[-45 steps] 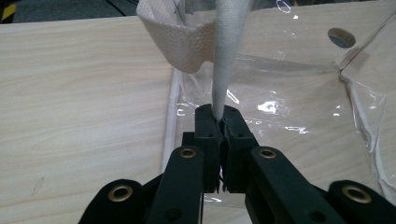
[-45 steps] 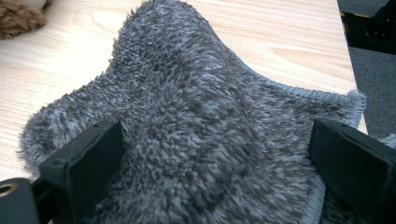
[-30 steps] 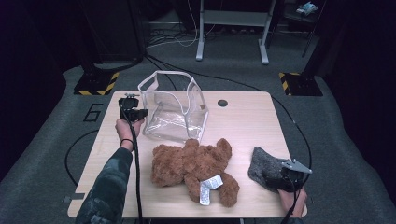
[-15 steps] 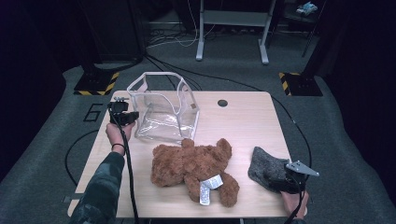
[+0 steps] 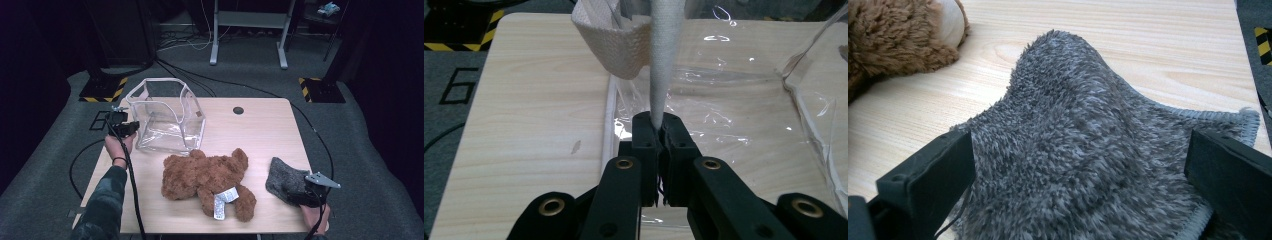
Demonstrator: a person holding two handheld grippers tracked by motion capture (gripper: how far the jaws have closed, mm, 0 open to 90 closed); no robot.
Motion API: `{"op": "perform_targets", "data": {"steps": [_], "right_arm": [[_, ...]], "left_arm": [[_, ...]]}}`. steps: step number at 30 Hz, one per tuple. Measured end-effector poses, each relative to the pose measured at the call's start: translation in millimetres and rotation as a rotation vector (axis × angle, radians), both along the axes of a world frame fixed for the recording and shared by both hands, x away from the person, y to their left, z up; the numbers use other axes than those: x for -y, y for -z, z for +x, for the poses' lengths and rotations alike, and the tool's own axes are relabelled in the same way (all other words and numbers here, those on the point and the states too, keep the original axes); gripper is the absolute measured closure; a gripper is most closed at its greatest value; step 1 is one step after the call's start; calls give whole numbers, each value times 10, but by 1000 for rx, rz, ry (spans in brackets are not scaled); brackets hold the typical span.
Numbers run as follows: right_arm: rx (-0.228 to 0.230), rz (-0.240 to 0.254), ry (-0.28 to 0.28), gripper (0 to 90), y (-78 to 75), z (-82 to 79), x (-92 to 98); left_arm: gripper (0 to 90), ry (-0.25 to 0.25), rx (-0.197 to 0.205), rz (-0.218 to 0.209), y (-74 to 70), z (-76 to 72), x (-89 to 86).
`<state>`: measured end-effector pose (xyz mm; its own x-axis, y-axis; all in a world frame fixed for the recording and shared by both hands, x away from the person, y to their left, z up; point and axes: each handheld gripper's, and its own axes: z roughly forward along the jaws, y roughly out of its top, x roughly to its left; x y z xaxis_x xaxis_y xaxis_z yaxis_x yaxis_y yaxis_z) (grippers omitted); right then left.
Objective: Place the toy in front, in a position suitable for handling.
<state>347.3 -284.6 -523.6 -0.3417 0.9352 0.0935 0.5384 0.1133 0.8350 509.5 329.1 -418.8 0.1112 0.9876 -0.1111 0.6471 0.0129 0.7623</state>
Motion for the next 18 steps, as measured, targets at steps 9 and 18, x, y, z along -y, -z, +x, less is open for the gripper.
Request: {"op": "perform_targets", "data": {"steps": [9, 18], "right_arm": [[-13, -11, 5, 0, 4, 10, -14], [-20, -21, 7, 0, 9, 24, -21]], "left_arm": [[862, -39, 7, 20, 0, -67, -132], [861, -95, 3, 34, -3, -161, -328]]}}
